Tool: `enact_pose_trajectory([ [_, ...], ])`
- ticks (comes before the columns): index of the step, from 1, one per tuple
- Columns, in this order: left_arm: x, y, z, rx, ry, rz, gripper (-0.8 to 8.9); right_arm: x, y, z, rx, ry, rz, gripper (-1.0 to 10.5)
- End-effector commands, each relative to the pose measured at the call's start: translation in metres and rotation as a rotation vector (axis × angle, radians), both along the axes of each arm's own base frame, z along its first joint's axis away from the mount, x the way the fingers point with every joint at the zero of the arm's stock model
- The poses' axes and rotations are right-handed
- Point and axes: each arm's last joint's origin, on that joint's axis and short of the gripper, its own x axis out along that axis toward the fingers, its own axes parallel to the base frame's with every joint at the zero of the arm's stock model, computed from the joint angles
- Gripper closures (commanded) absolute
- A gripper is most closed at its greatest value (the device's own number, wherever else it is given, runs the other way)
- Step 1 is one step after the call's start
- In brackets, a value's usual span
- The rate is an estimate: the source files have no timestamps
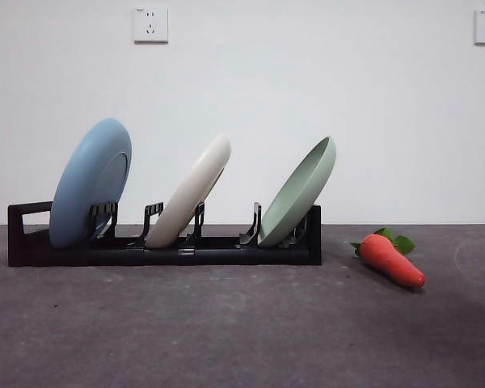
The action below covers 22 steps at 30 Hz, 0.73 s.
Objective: Take the green plate from the plate rack,put the plate on the table,take the carrot from the table,put the carrot in the plate
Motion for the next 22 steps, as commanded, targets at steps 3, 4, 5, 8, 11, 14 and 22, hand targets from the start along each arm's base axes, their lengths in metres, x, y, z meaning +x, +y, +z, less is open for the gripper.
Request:
enact_pose_trajectory([
  [3, -0.002, -0.002, 0.01, -0.117, -0.02, -0.053, 8.19, -0.001, 0.002, 0.012, 0.089, -0.045, 0.071, 9.6],
  [4, -0.003, -0.002, 0.014, -0.134, -0.029, -0.062, 8.19, -0.002, 0.003, 0.017, 0.096, -0.057, 0.08, 9.6],
  [5, -0.004, -0.002, 0.019, -0.149, -0.042, -0.069, 8.19, -0.003, 0.003, 0.022, 0.097, -0.071, 0.093, 9.6],
  [8, -0.009, -0.003, 0.039, -0.192, -0.085, -0.097, 8.19, -0.008, 0.003, 0.041, 0.096, -0.102, 0.096, 9.6],
  [11, -0.015, -0.005, 0.06, -0.2, -0.107, -0.153, 8.19, -0.012, 0.003, 0.061, 0.096, -0.091, 0.1, 9.6],
  [14, -0.022, -0.006, 0.082, -0.204, -0.1, -0.207, 8.19, -0.016, 0.005, 0.084, 0.078, -0.051, 0.154, 9.6],
  [22, -0.032, -0.01, 0.135, -0.19, -0.02, -0.356, 8.19, -0.018, 0.01, 0.147, -0.037, 0.138, 0.343, 9.6],
])
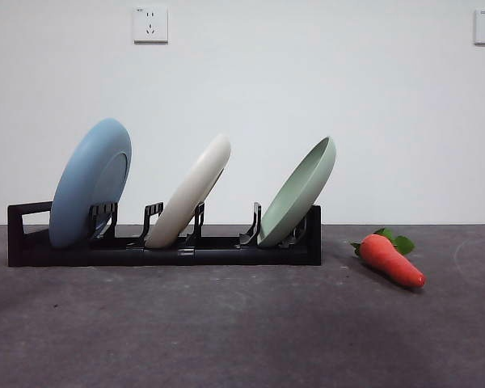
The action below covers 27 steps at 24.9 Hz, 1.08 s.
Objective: Take the green plate from the plate rack,put the plate on the table,take the carrot from the table,put the carrot in the plate
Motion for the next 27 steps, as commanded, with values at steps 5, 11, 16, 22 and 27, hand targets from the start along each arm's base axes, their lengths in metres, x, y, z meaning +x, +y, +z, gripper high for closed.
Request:
enact_pose_trajectory([
  [5, -0.001, -0.004, 0.029, 0.045, 0.105, -0.166, 8.2, 0.002, 0.003, 0.045, -0.169, 0.116, 0.158, 9.6],
  [11, 0.001, -0.005, 0.04, 0.12, 0.23, -0.257, 8.2, 0.003, 0.006, 0.058, -0.174, 0.284, 0.282, 9.6],
  [16, 0.003, -0.006, 0.039, 0.132, 0.331, -0.301, 8.13, 0.007, 0.007, 0.052, -0.182, 0.391, 0.309, 9.3],
  [22, 0.002, -0.006, 0.035, 0.122, 0.379, -0.311, 1.85, 0.008, 0.007, 0.052, -0.168, 0.404, 0.3, 3.0],
  [27, 0.008, -0.01, 0.042, 0.082, 0.341, -0.38, 1.87, 0.008, 0.007, 0.052, -0.161, 0.408, 0.297, 3.0],
])
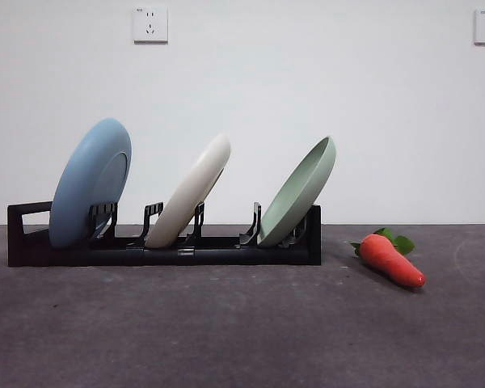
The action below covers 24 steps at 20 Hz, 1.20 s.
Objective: Take the green plate from the plate rack,put the plate on the table,take the carrot from the table,put the carrot in the plate
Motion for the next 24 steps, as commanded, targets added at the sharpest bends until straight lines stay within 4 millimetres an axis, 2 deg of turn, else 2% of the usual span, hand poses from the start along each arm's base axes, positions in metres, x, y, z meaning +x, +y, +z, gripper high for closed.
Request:
enact_pose_trajectory([
  [1, 0.005, -0.003, 0.009, -0.02, -0.026, -0.041, 1.88, 0.0, 0.0, 0.001, 0.004, -0.004, -0.002, 3.0],
  [4, 0.017, -0.006, 0.028, -0.041, -0.056, -0.071, 1.89, 0.0, 0.0, 0.001, 0.004, -0.004, -0.002, 3.0],
  [8, 0.043, -0.018, 0.069, -0.08, -0.172, -0.13, 1.9, 0.0, 0.0, 0.001, 0.004, -0.004, -0.002, 3.0],
  [10, 0.064, -0.03, 0.084, -0.056, -0.192, -0.129, 1.9, 0.0, 0.0, 0.001, 0.004, -0.004, -0.002, 3.0],
  [13, 0.1, -0.064, 0.095, -0.024, -0.213, -0.164, 1.9, 0.0, 0.0, 0.001, 0.004, -0.002, -0.002, 3.0],
  [18, 0.157, -0.146, 0.086, 0.043, -0.272, -0.15, 1.91, 0.004, 0.0, 0.0, 0.004, 0.013, -0.002, 3.0],
  [21, 0.19, -0.187, 0.07, 0.054, -0.309, -0.117, 1.9, 0.006, 0.0, -0.002, 0.003, 0.029, -0.002, 3.0],
  [24, 0.22, -0.223, 0.046, 0.069, -0.301, -0.12, 1.91, 0.008, 0.0, -0.002, 0.003, 0.035, -0.002, 3.0],
])
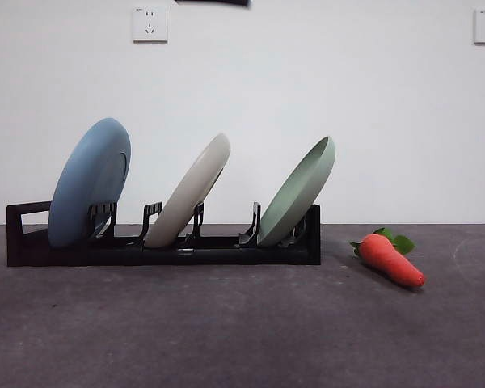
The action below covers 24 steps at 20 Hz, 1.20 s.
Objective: Take the green plate from the plate rack,put the plate on the table,take the carrot from the table,put the carrot in the plate
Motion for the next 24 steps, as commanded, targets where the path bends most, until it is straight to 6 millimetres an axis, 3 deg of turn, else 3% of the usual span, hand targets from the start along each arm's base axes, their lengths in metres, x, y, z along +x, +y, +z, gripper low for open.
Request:
enact_pose_trajectory([
  [1, 0.021, -0.025, -0.023, 0.03, 0.012, 0.004, 1.91, 0.0, 0.0, 0.0, 0.002, -0.001, 0.001, 3.0],
  [7, 0.057, -0.067, -0.069, 0.133, -0.013, 0.027, 1.91, 0.0, 0.0, 0.0, 0.006, 0.009, -0.004, 3.0],
  [14, 0.074, -0.084, -0.12, 0.206, 0.043, 0.066, 1.93, 0.001, 0.0, 0.0, 0.003, 0.014, -0.006, 3.0],
  [17, 0.073, -0.087, -0.126, 0.214, 0.051, 0.059, 3.68, 0.001, 0.0, 0.0, 0.003, 0.014, -0.007, 3.0],
  [22, 0.072, -0.088, -0.135, 0.25, 0.088, 0.056, 4.27, 0.001, 0.0, 0.0, 0.003, 0.014, -0.007, 3.0],
  [24, 0.072, -0.088, -0.141, 0.273, 0.117, 0.046, 5.56, 0.001, 0.0, 0.0, 0.003, 0.014, -0.007, 3.0],
])
